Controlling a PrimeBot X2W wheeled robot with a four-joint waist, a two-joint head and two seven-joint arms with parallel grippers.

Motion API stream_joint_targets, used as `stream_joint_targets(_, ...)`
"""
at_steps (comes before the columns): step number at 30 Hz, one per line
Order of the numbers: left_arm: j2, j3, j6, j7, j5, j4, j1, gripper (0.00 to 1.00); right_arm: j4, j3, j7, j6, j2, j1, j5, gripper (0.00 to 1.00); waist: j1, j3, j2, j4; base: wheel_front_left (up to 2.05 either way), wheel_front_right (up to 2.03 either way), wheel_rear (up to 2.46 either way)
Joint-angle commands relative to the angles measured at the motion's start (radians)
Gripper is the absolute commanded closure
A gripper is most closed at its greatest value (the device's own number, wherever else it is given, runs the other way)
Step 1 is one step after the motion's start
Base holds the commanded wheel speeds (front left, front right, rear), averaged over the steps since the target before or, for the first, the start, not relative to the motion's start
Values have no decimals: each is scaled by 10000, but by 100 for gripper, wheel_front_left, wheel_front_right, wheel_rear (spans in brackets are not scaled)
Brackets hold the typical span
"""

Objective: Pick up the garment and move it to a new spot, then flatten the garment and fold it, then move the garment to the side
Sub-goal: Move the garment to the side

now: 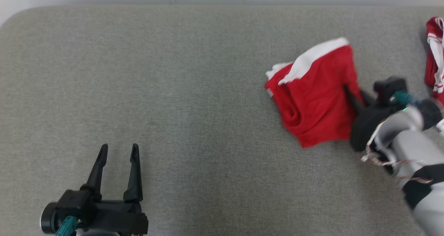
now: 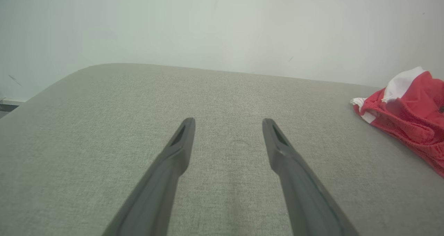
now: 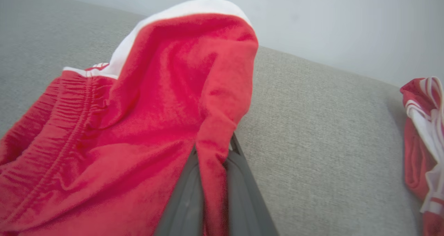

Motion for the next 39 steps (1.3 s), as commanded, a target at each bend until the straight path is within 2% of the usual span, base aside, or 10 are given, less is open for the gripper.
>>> stream_joint_targets(1, 1, -26, -20, 1, 56, -34, -209, 0, -168, 67, 62, -29, -333, -258, 113, 100, -1, 478, -1, -310, 0, 0, 0)
stream_joint_targets(10, 2, -322, -258, 1, 343, -206, -1229, 0, -1165, -72, 623, -28, -2317, -1541, 1039, 100, -1, 1797, -1, -836, 0, 0, 0)
stream_joint_targets(25, 267, -579, -614, 1, 981, -994, -1988, 0, -1639, -706, 1457, -29, -4770, -2845, 1397, 100, -1, 3429, -1, -1813, 0, 0, 0)
stream_joint_targets(32, 323, -710, -683, 4, 1103, -1343, -2113, 0, -1380, -622, 1546, -29, -5772, -3244, 1245, 100, -1, 3825, -1, -1933, 0, 0, 0)
stream_joint_targets(38, 386, -759, -690, 8, 1109, -1473, -2214, 0, -686, -692, 1208, -30, -6095, -3653, 1006, 100, -1, 4083, -1, -1871, 0, 0, 0)
stream_joint_targets(39, 395, -757, -688, 12, 1110, -1479, -2230, 0, -561, -702, 1139, -30, -6078, -3731, 948, 87, -1, 4129, -1, -1855, 0, 0, 0)
